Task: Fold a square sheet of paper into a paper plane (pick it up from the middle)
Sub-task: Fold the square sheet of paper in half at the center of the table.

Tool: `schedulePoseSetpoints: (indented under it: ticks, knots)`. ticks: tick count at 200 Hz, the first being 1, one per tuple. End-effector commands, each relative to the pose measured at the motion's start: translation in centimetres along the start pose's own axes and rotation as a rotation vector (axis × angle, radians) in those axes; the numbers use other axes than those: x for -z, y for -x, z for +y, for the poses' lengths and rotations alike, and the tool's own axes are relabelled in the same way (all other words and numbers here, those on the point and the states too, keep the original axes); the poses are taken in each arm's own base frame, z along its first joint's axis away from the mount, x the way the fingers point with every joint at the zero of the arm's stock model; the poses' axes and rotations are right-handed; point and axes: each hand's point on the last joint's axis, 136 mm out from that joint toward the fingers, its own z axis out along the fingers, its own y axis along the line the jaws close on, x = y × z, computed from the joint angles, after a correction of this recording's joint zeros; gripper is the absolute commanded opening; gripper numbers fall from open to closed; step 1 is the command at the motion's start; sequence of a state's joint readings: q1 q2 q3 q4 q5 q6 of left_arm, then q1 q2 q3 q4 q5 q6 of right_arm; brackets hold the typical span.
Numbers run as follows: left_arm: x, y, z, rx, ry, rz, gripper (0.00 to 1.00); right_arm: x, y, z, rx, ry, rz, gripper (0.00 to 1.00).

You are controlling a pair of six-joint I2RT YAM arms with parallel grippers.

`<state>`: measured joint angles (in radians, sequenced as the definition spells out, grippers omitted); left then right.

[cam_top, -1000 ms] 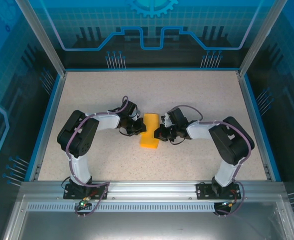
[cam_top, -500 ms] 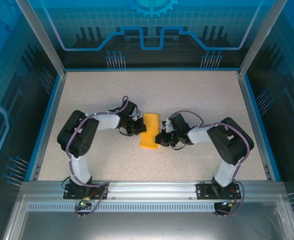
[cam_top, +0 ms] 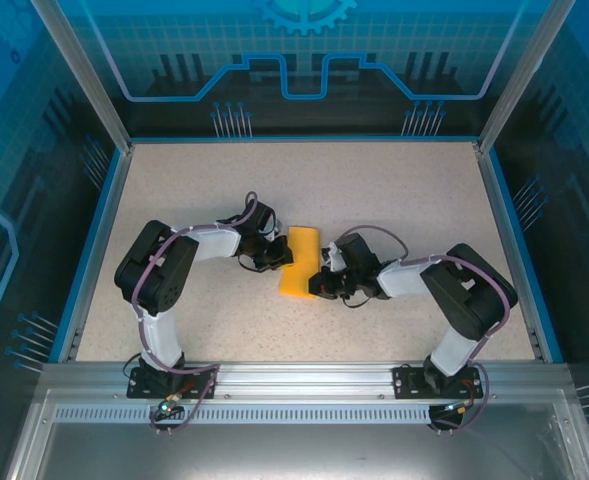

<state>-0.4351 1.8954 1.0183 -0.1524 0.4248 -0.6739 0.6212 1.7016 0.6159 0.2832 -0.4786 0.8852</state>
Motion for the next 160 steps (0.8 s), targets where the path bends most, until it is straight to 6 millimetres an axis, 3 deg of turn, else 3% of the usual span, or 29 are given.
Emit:
schedulePoseSetpoints:
  ticks: [1,28,92,160]
  knots:
    - [-1.1,-2.6,4.9,0.049,0.174,0.068,0.0,-0.8,-0.9,-1.7,-0.029,-0.025,0.009,0.0]
    - [-1.1,-2.6,4.9,0.049,0.175,0.069,0.0,-1.1,-1.3,-2.2,-0.043,-0.026,0.021,0.0]
    - [-1.0,-2.6,4.8,0.047,0.177,0.067,0.0,0.8,-0.1,1.1,0.029,0.013,-0.026,0.0]
    - [-1.1,-2.6,4.8,0.047,0.176,0.069,0.0,0.0,-1.6,-1.8,-0.014,-0.152,0.076,0.0]
